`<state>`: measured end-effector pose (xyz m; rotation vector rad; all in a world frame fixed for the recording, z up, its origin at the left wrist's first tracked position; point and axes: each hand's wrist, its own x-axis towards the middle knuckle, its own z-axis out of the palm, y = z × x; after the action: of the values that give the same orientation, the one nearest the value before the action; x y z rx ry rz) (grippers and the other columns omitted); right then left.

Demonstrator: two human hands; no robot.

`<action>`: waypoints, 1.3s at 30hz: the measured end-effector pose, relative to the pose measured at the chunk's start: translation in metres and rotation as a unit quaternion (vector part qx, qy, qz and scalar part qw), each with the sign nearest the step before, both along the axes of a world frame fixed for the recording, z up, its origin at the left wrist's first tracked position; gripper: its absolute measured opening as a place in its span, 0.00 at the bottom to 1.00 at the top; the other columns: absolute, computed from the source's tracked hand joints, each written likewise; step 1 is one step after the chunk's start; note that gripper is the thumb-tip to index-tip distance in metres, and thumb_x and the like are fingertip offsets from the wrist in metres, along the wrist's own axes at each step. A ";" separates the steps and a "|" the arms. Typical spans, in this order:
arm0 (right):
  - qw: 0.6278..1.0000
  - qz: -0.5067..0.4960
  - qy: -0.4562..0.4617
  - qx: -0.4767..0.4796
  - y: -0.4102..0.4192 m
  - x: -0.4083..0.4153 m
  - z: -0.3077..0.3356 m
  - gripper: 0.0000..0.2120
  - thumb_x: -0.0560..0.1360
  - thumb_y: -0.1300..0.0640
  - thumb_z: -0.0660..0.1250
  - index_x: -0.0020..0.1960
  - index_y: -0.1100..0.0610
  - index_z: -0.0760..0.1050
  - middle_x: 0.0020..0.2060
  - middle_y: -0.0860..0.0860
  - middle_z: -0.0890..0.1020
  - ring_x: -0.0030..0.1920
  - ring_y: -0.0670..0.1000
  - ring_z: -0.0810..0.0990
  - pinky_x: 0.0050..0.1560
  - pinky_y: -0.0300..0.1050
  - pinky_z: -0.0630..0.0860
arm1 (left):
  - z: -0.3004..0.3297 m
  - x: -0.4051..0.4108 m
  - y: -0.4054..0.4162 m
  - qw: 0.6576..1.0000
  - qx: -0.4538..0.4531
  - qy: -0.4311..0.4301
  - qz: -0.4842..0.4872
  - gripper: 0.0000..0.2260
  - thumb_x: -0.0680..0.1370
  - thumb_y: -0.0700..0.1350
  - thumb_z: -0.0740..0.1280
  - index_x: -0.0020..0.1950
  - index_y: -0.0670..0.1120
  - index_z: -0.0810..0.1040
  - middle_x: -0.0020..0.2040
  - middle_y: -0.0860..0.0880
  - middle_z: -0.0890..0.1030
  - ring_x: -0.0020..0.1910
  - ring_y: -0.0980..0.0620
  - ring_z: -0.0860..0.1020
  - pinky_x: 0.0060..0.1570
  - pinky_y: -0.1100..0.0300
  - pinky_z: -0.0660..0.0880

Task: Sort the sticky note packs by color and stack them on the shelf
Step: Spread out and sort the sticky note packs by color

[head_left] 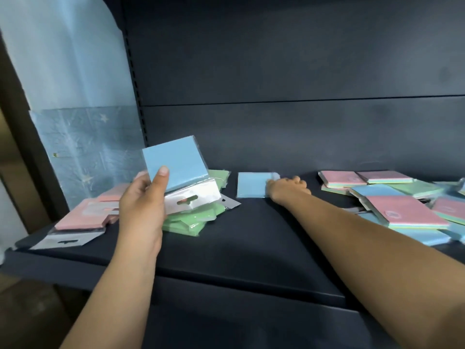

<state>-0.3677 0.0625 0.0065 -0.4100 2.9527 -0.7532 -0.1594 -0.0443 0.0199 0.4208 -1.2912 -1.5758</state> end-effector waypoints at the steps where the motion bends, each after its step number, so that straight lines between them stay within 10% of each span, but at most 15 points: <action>1: 1.000 -0.010 0.013 0.021 0.002 0.001 -0.001 0.27 0.81 0.47 0.43 0.75 0.60 0.55 0.72 0.56 0.60 0.71 0.56 0.59 0.68 0.48 0.60 | 0.000 0.000 0.001 1.000 -0.006 -0.003 0.002 0.07 0.75 0.48 0.68 0.38 0.49 0.77 0.50 0.45 0.82 0.56 0.43 0.79 0.62 0.43 0.71; 6: 0.998 -0.009 0.007 -0.066 0.013 0.008 0.008 0.30 0.80 0.43 0.48 0.74 0.62 0.56 0.71 0.59 0.62 0.70 0.59 0.61 0.67 0.50 0.61 | 0.000 -0.001 0.001 0.999 -0.026 -0.028 -0.001 0.15 0.63 0.61 0.72 0.37 0.51 0.80 0.56 0.41 0.80 0.56 0.42 0.79 0.61 0.41 0.72; 11: 0.889 0.172 -0.195 -0.376 0.039 0.041 0.041 0.22 0.78 0.39 0.54 0.48 0.58 0.73 0.35 0.52 0.76 0.32 0.49 0.71 0.34 0.42 0.65 | 0.002 -0.003 0.013 0.997 -0.048 -0.044 -0.045 0.07 0.74 0.51 0.69 0.39 0.50 0.78 0.47 0.48 0.82 0.53 0.45 0.79 0.59 0.46 0.74; 15: 0.830 0.308 -0.239 -0.399 0.044 0.076 0.049 0.11 0.78 0.50 0.61 0.47 0.56 0.76 0.40 0.51 0.81 0.39 0.50 0.78 0.43 0.42 0.77 | 0.007 -0.013 0.037 0.986 -0.115 -0.076 -0.093 0.09 0.69 0.55 0.71 0.42 0.51 0.78 0.47 0.48 0.83 0.49 0.48 0.81 0.55 0.47 0.76; 20: 0.831 0.158 -0.165 -0.508 0.061 0.057 0.040 0.17 0.76 0.54 0.66 0.55 0.68 0.77 0.53 0.65 0.80 0.49 0.65 0.78 0.54 0.51 0.77 | 0.005 -0.008 0.052 0.954 -0.229 -0.164 -0.099 0.02 0.77 0.50 0.63 0.47 0.53 0.74 0.45 0.52 0.79 0.45 0.55 0.79 0.47 0.60 0.78; 23: 0.928 0.085 -0.092 -0.350 0.067 0.043 0.026 0.15 0.78 0.49 0.61 0.45 0.62 0.76 0.44 0.61 0.76 0.40 0.58 0.73 0.42 0.44 0.67 | -0.005 0.002 0.056 0.937 -0.281 -0.185 -0.094 0.05 0.77 0.47 0.63 0.42 0.55 0.74 0.40 0.55 0.80 0.42 0.55 0.80 0.51 0.55 0.77; 26: 0.992 0.063 0.000 -0.109 0.062 0.043 0.015 0.24 0.81 0.46 0.54 0.61 0.65 0.73 0.58 0.60 0.76 0.57 0.58 0.74 0.53 0.45 0.67 | -0.017 0.007 0.060 0.920 -0.311 -0.210 -0.111 0.06 0.76 0.47 0.64 0.40 0.56 0.74 0.38 0.55 0.81 0.41 0.54 0.80 0.52 0.56 0.77; 30: 0.992 0.096 0.081 -0.010 0.059 0.054 0.017 0.17 0.80 0.51 0.56 0.53 0.64 0.75 0.53 0.60 0.77 0.54 0.59 0.75 0.48 0.44 0.67 | -0.022 0.008 0.065 0.865 -0.412 -0.274 -0.086 0.04 0.77 0.50 0.64 0.44 0.53 0.76 0.42 0.57 0.80 0.44 0.59 0.78 0.42 0.74 0.69; 39: 0.973 -0.014 0.232 0.015 0.180 0.056 0.035 0.14 0.76 0.53 0.62 0.49 0.63 0.79 0.49 0.61 0.81 0.51 0.60 0.77 0.45 0.45 0.70 | 0.019 -0.018 0.103 0.667 -0.678 -0.308 0.010 0.11 0.79 0.55 0.56 0.51 0.53 0.75 0.44 0.55 0.78 0.45 0.50 0.75 0.40 0.59 0.71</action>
<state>-0.3114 0.2427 0.0416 -0.6208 3.4010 -0.6952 -0.1769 0.0592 0.0386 -0.0541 -2.5369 -0.0369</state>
